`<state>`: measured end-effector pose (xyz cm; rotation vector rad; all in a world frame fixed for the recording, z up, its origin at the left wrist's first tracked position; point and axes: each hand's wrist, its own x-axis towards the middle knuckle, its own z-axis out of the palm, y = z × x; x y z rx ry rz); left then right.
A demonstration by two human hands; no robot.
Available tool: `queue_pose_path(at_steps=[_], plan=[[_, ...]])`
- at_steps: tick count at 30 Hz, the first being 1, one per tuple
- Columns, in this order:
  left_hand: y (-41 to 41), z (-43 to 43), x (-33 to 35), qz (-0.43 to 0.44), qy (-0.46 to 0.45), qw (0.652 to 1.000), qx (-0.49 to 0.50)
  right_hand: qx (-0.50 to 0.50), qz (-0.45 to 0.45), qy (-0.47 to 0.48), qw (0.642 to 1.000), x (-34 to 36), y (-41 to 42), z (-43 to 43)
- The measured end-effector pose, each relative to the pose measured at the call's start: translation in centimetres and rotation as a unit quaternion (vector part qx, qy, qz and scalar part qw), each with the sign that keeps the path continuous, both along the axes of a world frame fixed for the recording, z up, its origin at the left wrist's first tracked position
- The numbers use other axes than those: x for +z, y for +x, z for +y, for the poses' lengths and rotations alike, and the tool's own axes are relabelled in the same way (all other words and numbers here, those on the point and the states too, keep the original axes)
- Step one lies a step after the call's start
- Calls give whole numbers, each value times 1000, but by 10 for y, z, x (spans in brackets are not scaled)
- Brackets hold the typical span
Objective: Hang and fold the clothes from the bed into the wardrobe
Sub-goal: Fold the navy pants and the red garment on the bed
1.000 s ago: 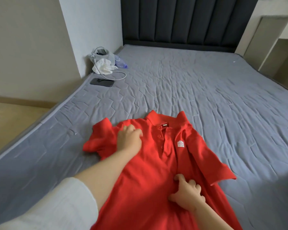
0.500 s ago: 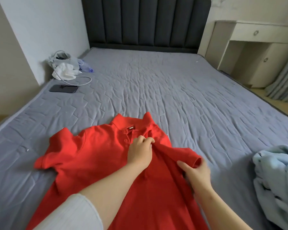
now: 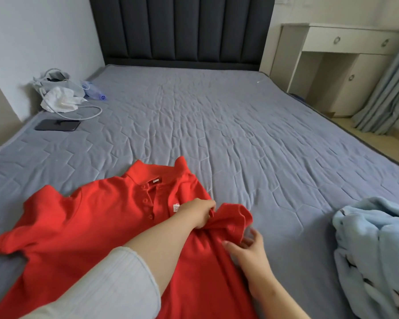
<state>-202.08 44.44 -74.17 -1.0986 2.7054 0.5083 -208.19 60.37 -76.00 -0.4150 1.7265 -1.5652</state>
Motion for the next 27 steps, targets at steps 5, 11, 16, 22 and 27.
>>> queue_pose_path(at_steps=[5,11,16,22,27], plan=[[-18,-3,13,311,69,923,215,34,-34,87,995,-4,-9,-12],[-45,-5,29,475,279,820,156,-259,-261,-108,924,4,-38,-20],[-35,10,-11,245,-52,966,70,-248,-310,-104,912,0,-41,-8],[-37,25,-22,206,8,967,147,-201,-242,78,946,7,-24,-3],[-25,23,-6,259,179,930,188,-13,-373,132,919,35,-29,-1]])
